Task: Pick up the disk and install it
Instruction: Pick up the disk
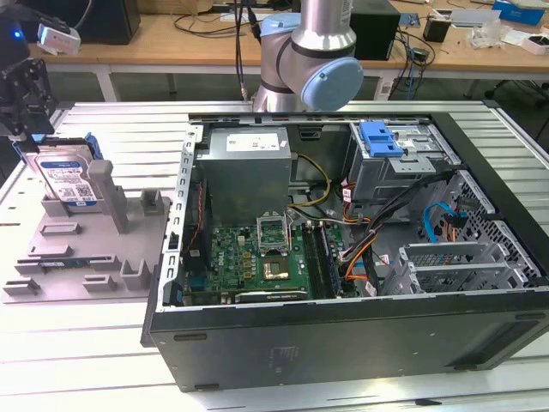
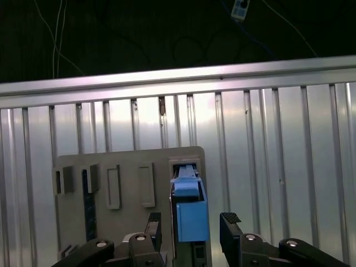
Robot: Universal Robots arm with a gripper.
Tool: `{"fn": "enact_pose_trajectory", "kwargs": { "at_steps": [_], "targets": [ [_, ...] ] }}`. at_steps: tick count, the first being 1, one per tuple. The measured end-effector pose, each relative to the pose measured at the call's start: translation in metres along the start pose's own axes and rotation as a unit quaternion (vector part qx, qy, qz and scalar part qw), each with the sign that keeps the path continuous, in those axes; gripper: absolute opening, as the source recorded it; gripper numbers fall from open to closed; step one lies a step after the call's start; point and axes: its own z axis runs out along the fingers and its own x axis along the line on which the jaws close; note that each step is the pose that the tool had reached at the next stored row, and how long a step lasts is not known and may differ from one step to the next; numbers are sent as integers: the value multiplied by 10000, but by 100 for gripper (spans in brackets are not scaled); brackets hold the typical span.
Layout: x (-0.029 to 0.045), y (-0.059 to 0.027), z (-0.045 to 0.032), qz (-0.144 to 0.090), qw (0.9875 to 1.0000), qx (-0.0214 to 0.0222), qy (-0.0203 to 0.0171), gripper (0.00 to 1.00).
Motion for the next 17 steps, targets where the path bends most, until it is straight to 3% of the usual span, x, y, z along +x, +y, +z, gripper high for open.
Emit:
{"fn": "enact_pose_trajectory", "kwargs": {
  "at_steps": [6, 17],
  "targets": [
    [-1, 10, 51, -3, 10000, 50, -6, 54],
    [-1, 17, 59, -62, 10000, 73, -6, 54]
  ]
}}
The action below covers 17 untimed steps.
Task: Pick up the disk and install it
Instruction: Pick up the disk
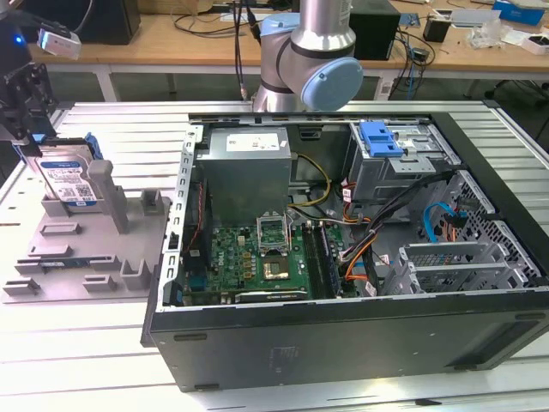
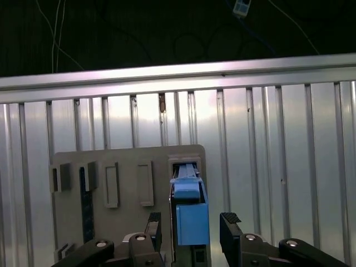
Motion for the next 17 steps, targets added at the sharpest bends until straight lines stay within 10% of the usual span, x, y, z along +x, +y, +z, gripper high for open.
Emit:
{"fn": "enact_pose_trajectory", "kwargs": {
  "at_steps": [17],
  "targets": [
    [1, 31, 40, -8, 10000, 12, 0, 45]
  ]
}}
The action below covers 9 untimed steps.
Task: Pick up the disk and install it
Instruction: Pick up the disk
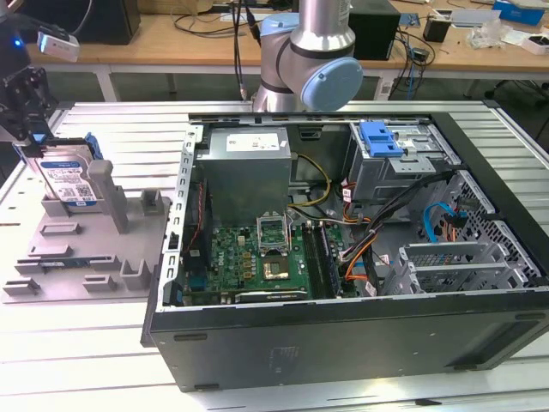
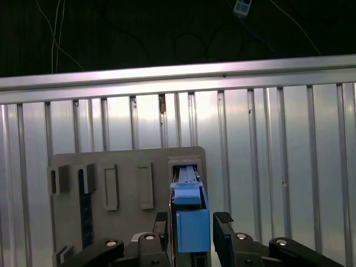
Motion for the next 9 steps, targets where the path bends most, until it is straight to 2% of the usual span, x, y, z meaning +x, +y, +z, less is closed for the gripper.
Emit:
{"fn": "enact_pose_trajectory", "kwargs": {
  "at_steps": [9],
  "targets": [
    [-2, 1, 51, -12, 10000, 1, 0, 45]
  ]
}}
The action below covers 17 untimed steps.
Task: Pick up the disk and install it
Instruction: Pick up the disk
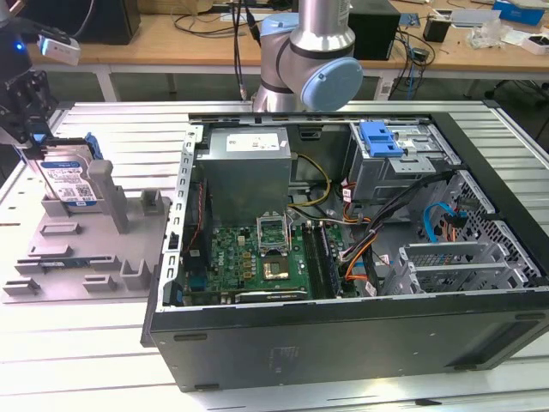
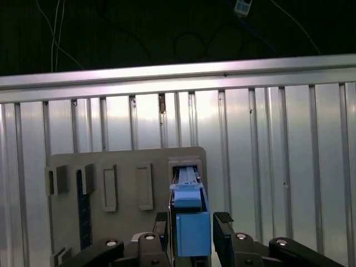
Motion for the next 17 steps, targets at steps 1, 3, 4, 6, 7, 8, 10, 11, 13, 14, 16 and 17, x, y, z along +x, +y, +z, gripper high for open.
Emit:
{"fn": "enact_pose_trajectory", "kwargs": {
  "at_steps": [1, 3, 4, 6, 7, 8, 10, 11, 13, 14, 16, 17],
  "targets": [
    [0, 0, 5, -3, 10000, 0, 0, 45],
    [-1, 0, 21, -18, 10000, 1, 0, 45],
    [-1, 0, 27, -26, 10000, 2, 0, 45],
    [-1, 0, 36, -37, 10000, 2, 0, 45],
    [-1, -1, 40, -42, 10000, 3, 0, 45],
    [-2, -1, 44, -46, 10000, 3, 0, 45],
    [-2, -1, 54, -55, 10000, 4, 0, 45],
    [-2, -1, 58, -61, 10000, 4, 1, 45],
    [-3, -1, 70, -76, 10000, 5, 1, 45],
    [-3, -1, 75, -83, 10000, 4, 1, 45],
    [-3, -1, 86, -101, 9999, 5, 1, 45],
    [-4, -1, 92, -113, 9999, 6, 1, 45]
  ]
}}
